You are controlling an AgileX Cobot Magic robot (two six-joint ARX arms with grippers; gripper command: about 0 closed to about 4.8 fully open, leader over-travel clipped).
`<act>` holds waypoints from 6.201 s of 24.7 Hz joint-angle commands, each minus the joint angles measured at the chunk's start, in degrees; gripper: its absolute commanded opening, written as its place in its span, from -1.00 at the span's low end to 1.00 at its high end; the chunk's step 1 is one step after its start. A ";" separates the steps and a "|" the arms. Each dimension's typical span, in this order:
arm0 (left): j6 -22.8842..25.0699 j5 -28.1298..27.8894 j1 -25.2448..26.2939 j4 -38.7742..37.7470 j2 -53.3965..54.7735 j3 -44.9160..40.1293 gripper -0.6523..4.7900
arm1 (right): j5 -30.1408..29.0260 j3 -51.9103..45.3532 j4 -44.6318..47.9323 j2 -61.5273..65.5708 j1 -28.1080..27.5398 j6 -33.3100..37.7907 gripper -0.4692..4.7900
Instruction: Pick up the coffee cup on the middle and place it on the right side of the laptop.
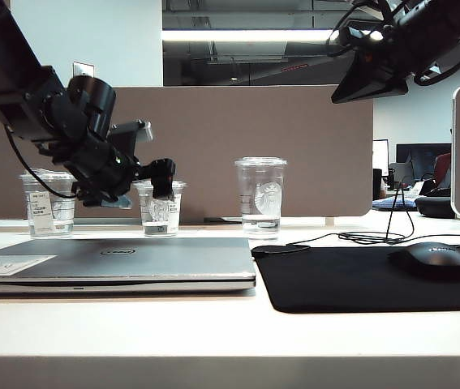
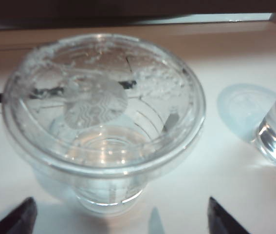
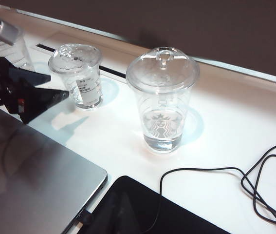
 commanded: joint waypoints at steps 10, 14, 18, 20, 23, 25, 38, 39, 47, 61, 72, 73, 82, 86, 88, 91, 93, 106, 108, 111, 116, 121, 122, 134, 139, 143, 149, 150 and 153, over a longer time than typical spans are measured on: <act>0.02 -3.54 -0.50 2.12 9.42 10.19 1.00 | 0.81 0.48 -0.09 0.68 0.00 -1.97 -0.84; 0.02 -5.14 -0.50 2.38 11.17 12.13 1.00 | 0.81 0.48 -0.98 0.90 0.00 -1.99 -0.84; 0.02 -5.29 -0.50 5.27 12.63 12.98 1.00 | 0.81 0.42 -1.55 1.92 0.00 -2.99 -0.84; 0.04 -5.18 -0.50 6.97 12.94 13.00 1.00 | 0.83 0.42 -2.05 2.32 0.00 -2.99 -0.84; 0.07 -5.07 -0.50 8.68 13.42 13.16 1.00 | 0.83 0.42 -2.29 2.86 0.00 -2.99 -0.84; 0.15 -4.04 -0.48 9.07 13.46 13.16 1.00 | 0.83 0.42 -2.21 3.08 0.00 -2.99 -0.84; 0.28 -1.16 -0.48 12.07 14.64 13.57 1.00 | 0.83 0.42 -2.29 3.43 0.00 -2.99 -0.84; 0.31 -1.16 -0.48 12.20 14.64 13.60 0.99 | 0.85 0.42 -2.32 3.43 0.00 -2.99 -0.84; 0.35 -1.53 -0.48 12.09 14.64 13.70 0.26 | 0.92 0.42 -2.29 3.45 0.00 -3.02 -0.84; 0.46 1.49 -0.48 12.07 14.19 13.81 0.23 | 2.34 0.42 -2.43 3.43 0.00 -3.43 -0.84; 4.42 7.61 -0.48 2.89 7.10 13.92 0.24 | 2.38 0.42 -2.32 2.75 -0.70 -3.45 -0.84; 5.46 7.61 -0.48 1.90 6.29 13.92 0.25 | 2.38 0.44 -2.23 2.64 -0.85 -3.45 -0.84; 6.62 17.00 -0.48 -9.16 -4.55 14.01 0.26 | 3.41 0.46 -1.79 0.87 -1.36 -3.45 -0.84; 5.92 21.92 -0.48 -13.35 -8.74 14.01 0.26 | 3.41 0.44 -1.40 -0.07 -1.51 -3.48 -0.84; 3.85 26.56 -0.48 -15.98 -11.30 14.01 0.26 | 3.69 0.44 -1.33 -1.14 -2.12 -3.45 -0.84; 1.16 34.32 -0.48 -17.99 -13.42 14.01 0.26 | 4.98 0.44 -1.14 -2.43 -2.91 -3.45 -0.84; -2.64 40.26 -1.53 -17.99 -13.86 14.01 0.25 | 6.08 0.44 -0.98 -3.52 -4.04 -3.45 -0.84; 4.74 27.50 -16.11 -17.94 -13.27 11.13 0.18 | 12.76 0.44 -1.36 -9.25 -5.70 -3.45 -0.84; 3.61 24.33 -18.58 -12.72 -12.55 6.80 0.11 | 16.44 0.42 -2.27 -10.29 -5.68 -3.45 -0.84; 2.58 20.65 -21.68 -0.79 -10.62 -2.29 0.11 | 22.56 0.39 -4.37 -12.50 -5.70 -3.69 -0.84; 1.62 18.97 -24.28 3.76 -5.70 -5.44 0.15 | 22.93 0.33 -6.75 -13.31 -5.64 -4.70 -0.84; 1.81 16.28 -27.10 4.83 -1.60 -5.46 0.44 | 22.93 0.33 -6.75 -13.31 -5.62 -4.70 -0.84; 1.81 16.31 -27.43 4.74 -1.18 -5.51 0.55 | 22.93 0.33 -6.78 -13.31 -5.62 -4.70 -0.84; 3.72 11.41 -28.37 -7.15 -1.38 -5.51 1.00 | 22.95 0.35 -6.80 -13.33 -5.57 -4.70 -0.84; 4.02 11.37 -28.35 -14.75 -5.53 -5.51 1.00 | 24.04 0.35 -6.95 -13.77 -5.57 -4.70 -0.84; 7.17 11.37 -28.35 -25.22 -12.81 -5.51 1.00 | 24.02 0.35 -7.26 -14.78 -5.57 -4.68 -0.84; 11.47 8.44 -27.89 -37.83 -28.17 -5.49 0.99 | 21.16 0.35 -11.61 -18.08 -5.22 -4.66 -0.84; 14.01 8.31 -27.85 -40.70 -31.50 -5.49 0.59 | 20.92 0.35 -13.20 -19.26 -5.22 -4.63 -0.84; 17.22 5.51 -27.61 -45.99 -38.73 -5.49 -0.32 | 20.83 0.35 -17.59 -22.99 -5.22 -4.39 -0.84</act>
